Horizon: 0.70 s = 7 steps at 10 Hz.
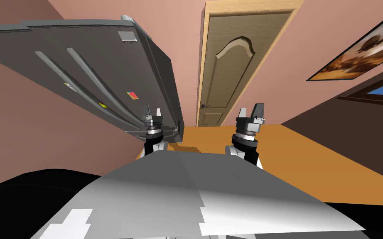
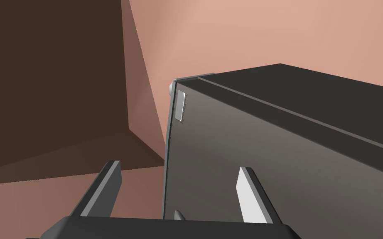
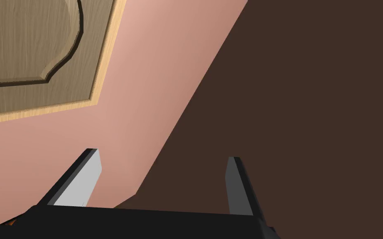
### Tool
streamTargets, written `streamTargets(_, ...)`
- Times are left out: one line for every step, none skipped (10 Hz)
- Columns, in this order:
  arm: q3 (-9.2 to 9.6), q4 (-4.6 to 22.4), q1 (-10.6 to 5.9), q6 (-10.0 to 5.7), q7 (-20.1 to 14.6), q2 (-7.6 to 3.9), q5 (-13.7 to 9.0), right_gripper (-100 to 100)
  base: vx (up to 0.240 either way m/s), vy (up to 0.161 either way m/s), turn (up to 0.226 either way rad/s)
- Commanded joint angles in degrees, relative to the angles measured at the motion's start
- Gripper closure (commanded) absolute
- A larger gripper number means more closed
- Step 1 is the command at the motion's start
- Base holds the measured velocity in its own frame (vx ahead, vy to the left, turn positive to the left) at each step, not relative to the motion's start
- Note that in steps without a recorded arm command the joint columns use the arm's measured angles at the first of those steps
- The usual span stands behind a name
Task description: Pull the door open
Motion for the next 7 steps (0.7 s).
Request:
streamTargets(-0.35,2.2,-0.7,-0.19,-0.2,-0.61,-0.4,-100,0.031,-0.006,0.122)
streamTargets(-0.57,3.5,-1.12,-0.31,-0.3,-0.98,-0.7,-100,0.06,-0.012,0.136)
streamTargets(-0.79,4.8,-1.54,-0.43,-0.4,-1.34,-0.9,-100,0.057,-0.014,0.09)
streamTargets(-1.03,6.3,-2.02,-0.57,-0.5,-1.74,-1.2,-100,0.053,-0.003,0.087)
streamTargets(-1.34,8.2,-2.63,-0.74,-0.7,-2.24,-1.6,-100,0.061,-0.004,0.148)
streamTargets(-1.65,9.9,-3.24,-0.91,-0.9,-2.74,-2.0,-100,0.067,-0.021,0.124)
streamTargets(-2.0,11.9,-3.92,-1.1,-1.1,-3.29,-2.4,-100,0.079,-0.024,0.151)
